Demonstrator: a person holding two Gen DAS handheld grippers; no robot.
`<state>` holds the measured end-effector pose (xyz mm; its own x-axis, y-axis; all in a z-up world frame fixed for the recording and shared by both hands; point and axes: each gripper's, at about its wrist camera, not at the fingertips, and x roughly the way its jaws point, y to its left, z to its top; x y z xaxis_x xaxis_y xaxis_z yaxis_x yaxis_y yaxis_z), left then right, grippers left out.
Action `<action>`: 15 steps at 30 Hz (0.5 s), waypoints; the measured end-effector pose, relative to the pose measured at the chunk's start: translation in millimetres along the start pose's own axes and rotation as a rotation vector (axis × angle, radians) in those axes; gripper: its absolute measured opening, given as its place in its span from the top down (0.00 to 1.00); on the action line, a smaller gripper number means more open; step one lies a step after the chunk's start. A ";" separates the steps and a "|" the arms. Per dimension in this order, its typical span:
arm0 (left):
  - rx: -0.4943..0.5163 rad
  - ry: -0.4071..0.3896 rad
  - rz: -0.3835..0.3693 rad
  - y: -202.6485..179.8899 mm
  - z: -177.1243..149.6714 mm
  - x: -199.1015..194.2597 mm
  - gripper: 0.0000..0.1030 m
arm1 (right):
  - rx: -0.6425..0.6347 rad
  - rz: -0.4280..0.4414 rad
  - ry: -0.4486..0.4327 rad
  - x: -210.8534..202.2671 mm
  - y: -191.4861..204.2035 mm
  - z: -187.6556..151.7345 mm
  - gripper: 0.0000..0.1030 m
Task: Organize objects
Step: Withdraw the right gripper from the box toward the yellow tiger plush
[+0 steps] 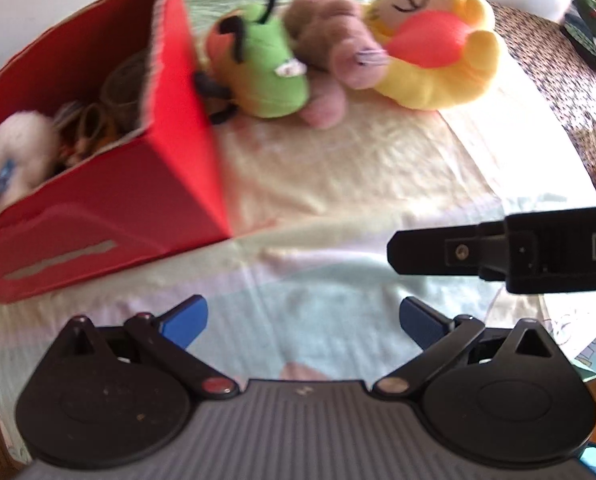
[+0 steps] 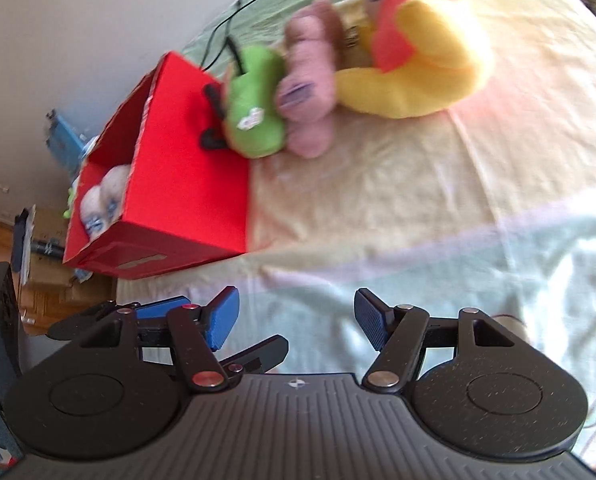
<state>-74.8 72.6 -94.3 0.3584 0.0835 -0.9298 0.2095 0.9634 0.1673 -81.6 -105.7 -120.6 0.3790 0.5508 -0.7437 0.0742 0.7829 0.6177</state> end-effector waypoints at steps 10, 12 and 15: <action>0.077 0.025 -0.036 -39.2 13.5 11.8 0.02 | 0.094 -0.026 -0.031 -19.7 -33.8 -4.4 0.35; 0.091 0.030 -0.037 -46.4 15.2 14.1 0.02 | 0.111 -0.030 -0.036 -24.8 -41.2 -6.0 0.35; 0.116 0.022 -0.022 -57.3 16.2 15.5 0.02 | 0.120 -0.029 -0.050 -29.3 -47.1 -6.6 0.36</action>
<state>-66.5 14.5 -113.0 0.3327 0.0696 -0.9405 0.3210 0.9294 0.1824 -102.3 -156.8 -129.6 0.4202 0.5109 -0.7500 0.1942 0.7567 0.6243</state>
